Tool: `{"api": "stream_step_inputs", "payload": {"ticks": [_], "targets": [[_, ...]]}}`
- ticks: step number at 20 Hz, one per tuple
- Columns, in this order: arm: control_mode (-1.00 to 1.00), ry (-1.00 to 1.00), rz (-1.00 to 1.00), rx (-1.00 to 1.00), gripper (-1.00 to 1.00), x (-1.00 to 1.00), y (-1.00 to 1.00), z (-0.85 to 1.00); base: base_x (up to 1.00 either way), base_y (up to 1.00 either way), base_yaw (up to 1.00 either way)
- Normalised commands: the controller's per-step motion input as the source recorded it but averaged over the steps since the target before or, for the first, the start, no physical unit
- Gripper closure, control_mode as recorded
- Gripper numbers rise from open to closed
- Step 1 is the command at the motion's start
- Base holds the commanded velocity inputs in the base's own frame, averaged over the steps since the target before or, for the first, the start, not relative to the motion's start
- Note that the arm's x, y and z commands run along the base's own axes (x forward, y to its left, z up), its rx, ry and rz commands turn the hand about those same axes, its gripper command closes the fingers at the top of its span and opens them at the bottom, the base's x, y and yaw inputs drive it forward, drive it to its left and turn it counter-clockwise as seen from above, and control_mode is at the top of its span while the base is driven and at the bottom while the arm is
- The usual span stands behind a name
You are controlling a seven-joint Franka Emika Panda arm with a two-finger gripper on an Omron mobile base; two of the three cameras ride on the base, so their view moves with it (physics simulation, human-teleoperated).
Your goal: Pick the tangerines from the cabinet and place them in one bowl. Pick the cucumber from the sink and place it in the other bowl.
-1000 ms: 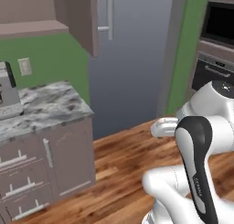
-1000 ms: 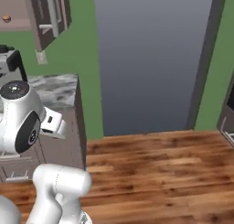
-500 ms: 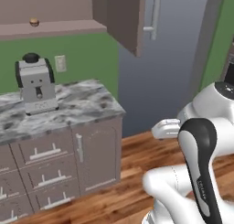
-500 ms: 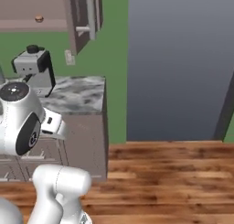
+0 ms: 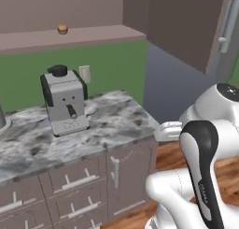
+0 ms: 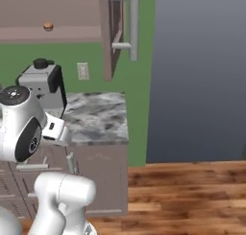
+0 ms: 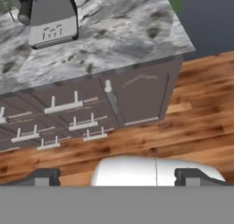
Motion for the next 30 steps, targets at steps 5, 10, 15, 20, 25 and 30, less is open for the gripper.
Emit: {"api": "stream_step_inputs", "payload": {"ticks": [5, 10, 15, 20, 25, 30], "targets": [[1.00, 0.00, 0.00, 0.00, -1.00, 0.00, 0.00, 0.00, 0.25, 0.92, 0.05], [1.00, 0.00, 0.00, 0.00, -1.00, 0.00, 0.00, 0.00, 0.41, 0.37, 0.18], [1.00, 0.00, 0.00, 0.00, -1.00, 0.00, 0.00, 0.00, 0.66, 0.00, 0.18], [1.00, 0.00, 0.00, 0.00, -1.00, 0.00, 0.00, 0.00, 0.71, -0.03, 0.18], [1.00, 0.00, 0.00, 0.00, -1.00, 0.00, 0.00, 0.00, 0.29, 0.00, 0.03], [1.00, 0.00, 0.00, 0.00, -1.00, 0.00, 0.00, 0.00, 0.00, 0.00, 0.00]]}}
